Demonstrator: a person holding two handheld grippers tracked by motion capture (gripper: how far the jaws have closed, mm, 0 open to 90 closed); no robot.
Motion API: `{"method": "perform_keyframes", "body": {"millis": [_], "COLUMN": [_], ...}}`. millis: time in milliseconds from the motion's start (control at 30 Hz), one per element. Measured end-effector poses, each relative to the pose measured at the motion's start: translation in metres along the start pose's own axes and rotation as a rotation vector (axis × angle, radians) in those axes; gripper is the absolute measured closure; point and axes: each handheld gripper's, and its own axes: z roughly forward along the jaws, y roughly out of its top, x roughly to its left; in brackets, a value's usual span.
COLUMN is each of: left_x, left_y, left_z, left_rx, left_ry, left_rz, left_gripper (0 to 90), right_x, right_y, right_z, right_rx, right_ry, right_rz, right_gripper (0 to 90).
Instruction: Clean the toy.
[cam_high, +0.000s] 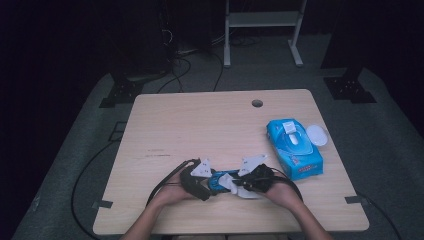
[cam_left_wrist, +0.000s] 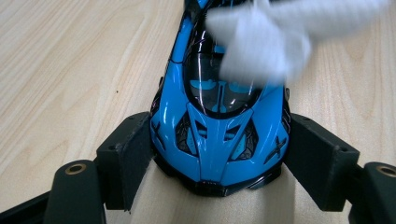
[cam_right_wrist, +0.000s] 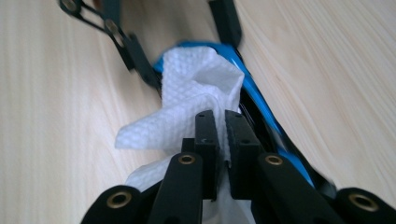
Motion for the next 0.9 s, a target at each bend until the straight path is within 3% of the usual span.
{"method": "perform_keyframes", "body": {"millis": [133,233,567,767,900], "left_x": [0.0,0.0,0.001,0.0,0.0], "left_y": [0.0,0.0,-0.001,0.0,0.0], "left_z": [0.0,0.001,0.0,0.001,0.001], "left_rx": [0.002,0.001,0.001,0.002,0.002], "left_ry": [0.003,0.006,-0.003,0.002,0.0], "left_rz": [0.009,0.011,0.008,0.013,0.008], "left_gripper": [25.8,25.8,25.9,25.8,25.9], "right_x": [-0.005,-0.007,0.004,0.0,0.004], "right_y": [-0.016,-0.023,-0.008,-0.022,-0.018], "right_z": [-0.01,-0.014,-0.001,-0.007,-0.004], "right_rx": [0.02,0.001,-0.029,-0.047,-0.061], "right_ry": [-0.038,-0.046,-0.046,-0.055,-0.057], "right_rz": [0.026,0.046,-0.005,0.054,0.057], "right_gripper": [84.1,84.1,84.0,84.0,84.0]}}
